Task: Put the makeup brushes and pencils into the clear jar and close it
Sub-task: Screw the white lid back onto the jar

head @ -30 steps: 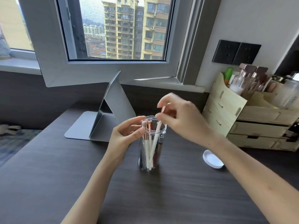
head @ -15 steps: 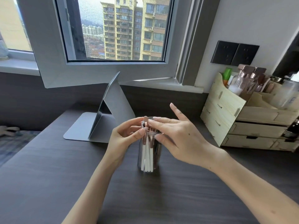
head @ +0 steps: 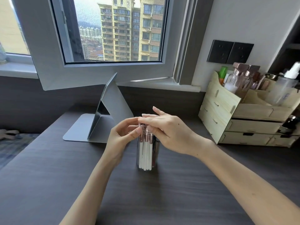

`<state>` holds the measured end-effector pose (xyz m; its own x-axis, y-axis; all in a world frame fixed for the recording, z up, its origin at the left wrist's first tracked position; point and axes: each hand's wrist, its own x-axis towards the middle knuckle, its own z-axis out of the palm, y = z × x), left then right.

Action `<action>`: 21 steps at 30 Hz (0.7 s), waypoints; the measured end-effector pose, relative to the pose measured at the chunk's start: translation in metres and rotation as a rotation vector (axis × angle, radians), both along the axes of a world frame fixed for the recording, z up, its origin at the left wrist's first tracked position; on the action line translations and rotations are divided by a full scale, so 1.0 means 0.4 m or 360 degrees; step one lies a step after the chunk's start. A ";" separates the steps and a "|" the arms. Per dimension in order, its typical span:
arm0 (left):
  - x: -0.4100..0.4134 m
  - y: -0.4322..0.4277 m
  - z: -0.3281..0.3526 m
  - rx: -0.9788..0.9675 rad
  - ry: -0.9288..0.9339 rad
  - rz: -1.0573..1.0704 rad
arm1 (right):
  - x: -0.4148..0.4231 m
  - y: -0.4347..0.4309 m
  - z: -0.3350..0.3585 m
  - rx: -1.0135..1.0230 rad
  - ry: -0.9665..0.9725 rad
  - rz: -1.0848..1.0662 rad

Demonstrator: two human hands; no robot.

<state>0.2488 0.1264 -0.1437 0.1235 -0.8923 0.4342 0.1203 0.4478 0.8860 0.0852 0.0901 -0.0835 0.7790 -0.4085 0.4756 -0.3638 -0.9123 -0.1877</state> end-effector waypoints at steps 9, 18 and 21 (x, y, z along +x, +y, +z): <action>0.007 -0.006 -0.013 0.0095 -0.0090 -0.0185 | -0.292 -0.045 -0.028 0.0548 0.0465 -0.1263; -0.015 -0.005 -0.008 0.0170 -0.0162 -0.0194 | -0.350 -0.080 -0.154 0.0774 0.0673 -0.1218; -0.015 -0.001 -0.007 0.0171 -0.0188 -0.0163 | -0.277 -0.042 -0.084 0.1112 -0.0254 -0.0815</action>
